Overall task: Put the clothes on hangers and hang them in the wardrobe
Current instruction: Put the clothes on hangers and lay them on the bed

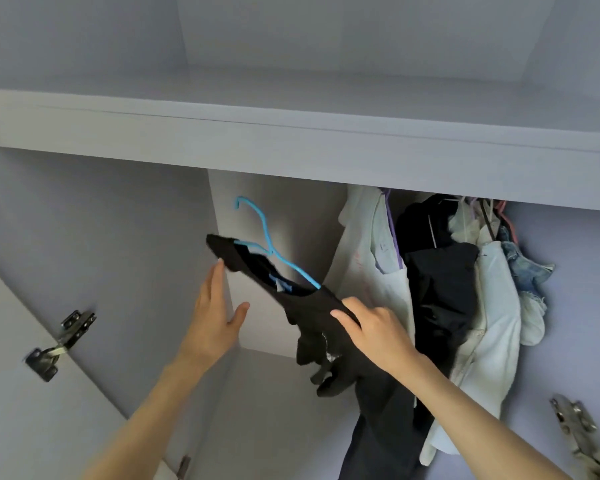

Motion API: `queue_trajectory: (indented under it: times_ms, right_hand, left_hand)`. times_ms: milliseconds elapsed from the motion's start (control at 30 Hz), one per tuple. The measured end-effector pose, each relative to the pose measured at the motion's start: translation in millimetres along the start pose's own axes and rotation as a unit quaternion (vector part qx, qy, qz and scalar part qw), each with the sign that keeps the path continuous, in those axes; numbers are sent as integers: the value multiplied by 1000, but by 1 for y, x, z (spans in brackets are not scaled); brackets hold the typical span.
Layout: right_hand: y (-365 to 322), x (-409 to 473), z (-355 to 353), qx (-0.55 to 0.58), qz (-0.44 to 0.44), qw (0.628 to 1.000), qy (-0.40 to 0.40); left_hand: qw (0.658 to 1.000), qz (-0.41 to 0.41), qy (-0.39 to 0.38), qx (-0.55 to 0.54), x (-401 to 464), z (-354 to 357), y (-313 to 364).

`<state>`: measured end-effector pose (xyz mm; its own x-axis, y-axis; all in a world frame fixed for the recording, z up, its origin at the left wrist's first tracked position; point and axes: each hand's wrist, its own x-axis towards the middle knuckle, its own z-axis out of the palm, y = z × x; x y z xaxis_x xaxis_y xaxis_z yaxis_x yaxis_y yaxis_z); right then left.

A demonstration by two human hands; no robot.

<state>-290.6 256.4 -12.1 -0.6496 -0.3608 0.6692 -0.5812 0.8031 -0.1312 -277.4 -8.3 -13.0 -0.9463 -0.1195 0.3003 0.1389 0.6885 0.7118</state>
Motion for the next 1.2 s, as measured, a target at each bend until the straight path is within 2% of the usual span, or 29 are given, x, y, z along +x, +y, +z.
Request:
queue_trajectory:
  times_ms: [133,267,467,567,633,767,1000,1200]
  right_hand:
    - [2,-5,-2,-4,-17,999,48]
    - [-5,-7,-5,-28,-40,997,53]
    - [-21,-26,8,2,-75,996,39]
    - [-26,-34,22,28,-82,996,21]
    - [-29,-35,32,45,-71,996,11]
    - [-49,-41,47,98,-66,993,-12]
    - [-124,-61,69,217,-135,964,-77]
    - [-222,-85,73,328,-212,907,-156]
  left_hand:
    - [992,15,35,122,5,-29,-46]
    - [982,-11,10,188,-11,-38,-66]
    - [978,-19,58,199,-49,-59,-81]
    - [979,-28,36,199,-75,-76,-87]
    - [981,-56,30,184,-106,-78,-94]
    - [972,-162,97,141,-191,-72,-91]
    - [912,-286,227,189,-332,-80,-52]
    - [824,-389,347,221,-442,-101,-23]
